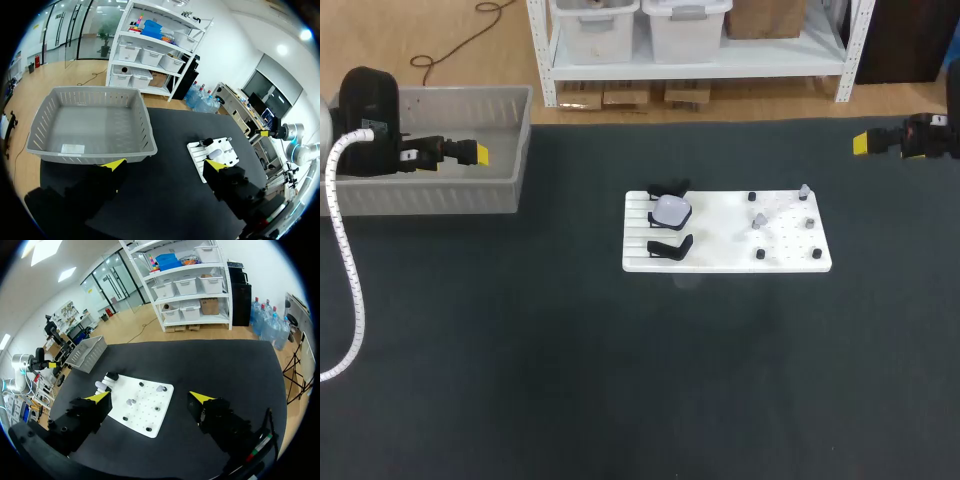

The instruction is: Pick up each earbud case from the left stands, insert the matching earbuds, close the lid, and place the case in the box.

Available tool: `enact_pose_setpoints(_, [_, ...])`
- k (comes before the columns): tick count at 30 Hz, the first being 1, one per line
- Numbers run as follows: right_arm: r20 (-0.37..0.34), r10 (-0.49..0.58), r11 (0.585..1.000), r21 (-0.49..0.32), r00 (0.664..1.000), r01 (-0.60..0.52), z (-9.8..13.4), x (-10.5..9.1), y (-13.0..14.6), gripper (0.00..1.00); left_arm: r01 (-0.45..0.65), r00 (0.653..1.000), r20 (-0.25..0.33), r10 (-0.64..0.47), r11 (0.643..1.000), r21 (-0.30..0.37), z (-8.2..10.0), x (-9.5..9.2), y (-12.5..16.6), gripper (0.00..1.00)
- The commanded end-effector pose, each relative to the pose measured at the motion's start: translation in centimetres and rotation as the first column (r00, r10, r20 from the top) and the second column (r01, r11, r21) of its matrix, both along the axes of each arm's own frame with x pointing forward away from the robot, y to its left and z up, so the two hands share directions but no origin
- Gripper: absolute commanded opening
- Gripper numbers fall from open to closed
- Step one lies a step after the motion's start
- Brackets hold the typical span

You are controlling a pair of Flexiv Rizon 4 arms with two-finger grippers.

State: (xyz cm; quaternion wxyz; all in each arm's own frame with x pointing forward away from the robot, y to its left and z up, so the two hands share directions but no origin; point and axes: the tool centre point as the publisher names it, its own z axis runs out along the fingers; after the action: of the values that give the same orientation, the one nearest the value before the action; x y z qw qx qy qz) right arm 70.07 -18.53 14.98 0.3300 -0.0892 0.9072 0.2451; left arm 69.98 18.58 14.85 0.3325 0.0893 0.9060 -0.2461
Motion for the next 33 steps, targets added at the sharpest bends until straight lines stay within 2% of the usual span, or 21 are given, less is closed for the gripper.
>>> enact_pose_setpoints(1, [0.000, 0.000, 1.000, -0.001, 1.000, 0.000, 0.0, 0.0, 0.0, 1.00, -0.003, 1.000, -0.005, 0.003, 1.000, 0.006, 0.1, 0.0, -0.1, 1.00])
enact_pose_setpoints(18, [0.000, 0.000, 1.000, -0.001, 1.000, 0.000, 0.0, 0.0, 0.0, 1.00, -0.003, 1.000, -0.005, 0.003, 1.000, 0.006, 0.1, 0.0, -0.1, 1.00])
enact_pose_setpoints(25, [0.000, 0.000, 1.000, -0.001, 1.000, 0.000, 0.0, 0.0, 0.0, 1.00, 0.192, 0.974, 0.122, -0.188, 0.981, -0.021, 1.3, 0.1, -2.0, 1.00])
enact_pose_setpoints(30, [0.000, 0.000, 1.000, -0.001, 1.000, 0.000, 0.0, 0.0, 0.0, 1.00, 0.332, 0.922, 0.216, -0.322, 0.943, -0.014, 2.0, 0.1, -3.0, 1.00])
enact_pose_setpoints(33, [0.000, 0.000, 1.000, -0.001, 1.000, 0.000, 0.0, 0.0, 0.0, 1.00, 0.431, 0.868, 0.268, -0.419, 0.902, 0.014, 2.5, 0.1, -3.7, 1.00])
